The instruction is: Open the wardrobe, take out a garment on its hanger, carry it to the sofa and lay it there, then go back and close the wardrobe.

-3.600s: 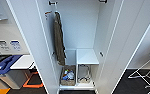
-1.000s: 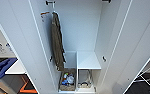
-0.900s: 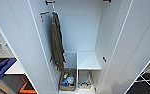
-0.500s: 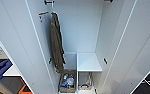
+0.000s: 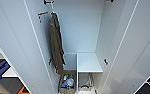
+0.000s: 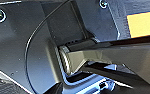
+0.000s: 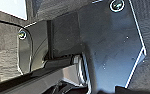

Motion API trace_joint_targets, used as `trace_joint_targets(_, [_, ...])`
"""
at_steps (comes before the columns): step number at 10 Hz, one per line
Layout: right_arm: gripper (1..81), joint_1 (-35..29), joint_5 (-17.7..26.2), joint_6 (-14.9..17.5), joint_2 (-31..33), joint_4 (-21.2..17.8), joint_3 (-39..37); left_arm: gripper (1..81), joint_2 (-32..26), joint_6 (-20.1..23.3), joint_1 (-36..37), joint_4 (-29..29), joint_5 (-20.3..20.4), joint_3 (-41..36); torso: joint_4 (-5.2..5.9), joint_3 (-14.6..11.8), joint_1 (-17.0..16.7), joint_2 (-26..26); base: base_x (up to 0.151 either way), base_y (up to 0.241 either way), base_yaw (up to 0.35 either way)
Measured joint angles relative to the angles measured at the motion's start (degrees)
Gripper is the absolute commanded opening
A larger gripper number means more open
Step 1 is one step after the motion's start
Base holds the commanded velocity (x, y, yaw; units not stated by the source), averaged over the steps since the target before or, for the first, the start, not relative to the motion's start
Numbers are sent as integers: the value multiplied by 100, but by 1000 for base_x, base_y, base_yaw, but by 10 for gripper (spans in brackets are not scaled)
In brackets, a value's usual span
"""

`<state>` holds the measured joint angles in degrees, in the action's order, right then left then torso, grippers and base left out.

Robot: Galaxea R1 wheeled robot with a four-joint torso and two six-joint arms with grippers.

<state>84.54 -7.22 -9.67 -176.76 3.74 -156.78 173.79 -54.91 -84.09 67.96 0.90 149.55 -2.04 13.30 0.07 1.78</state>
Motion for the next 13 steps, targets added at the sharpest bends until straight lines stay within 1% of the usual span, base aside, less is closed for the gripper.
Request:
trace_joint_targets(2, [811, -20, 17, -6, 112, -2, 2, 811, -94, -2, -24, -30, -2, 0, 0, 0, 0, 0, 0, 0, 0])
trace_joint_targets(5, [811, -180, 74, -24, 239, -5, 0, 811, -416, -49, -77, -143, 6, 0, 0, 0, 0, 0, 0, 0, 0])
trace_joint_targets(6, [811, -133, 72, -28, 271, -6, 33, 811, -480, -52, -130, -272, 85, -2, 0, 0, 0, 0, 0, 0, 0])
trace_joint_targets(7, [811, -105, 78, -37, 367, -6, 129, 811, -557, -71, -204, -357, 325, -24, 0, 0, 0, 0, 0, 0, 0])
trace_joint_targets(8, [811, -113, 74, -48, 518, -6, 306, 811, -703, -94, -268, -482, 745, -62, 0, 0, 0, 0, 0, 0, 0])
trace_joint_targets(9, [811, -150, 61, -50, 735, -9, 563, 811, -896, -188, -301, -689, 1017, -71, 0, 0, 0, 0, 0, 0, 0])
trace_joint_targets(11, [811, -207, 55, -85, 1221, -59, 1059, 811, -1293, -223, -336, -1212, 1359, -57, 0, 0, 0, 0, 0, 0, 0])
trace_joint_targets(12, [811, -221, 61, -94, 1432, -168, 1169, 811, -1469, -228, -362, -1351, 1571, -63, 0, 0, 0, 0, 0, 0, 0])
trace_joint_targets(13, [811, -233, 61, -100, 1632, -385, 1191, 811, -1643, -236, -378, -1493, 1786, -96, 0, 0, 0, 0, 0, 0, 0])
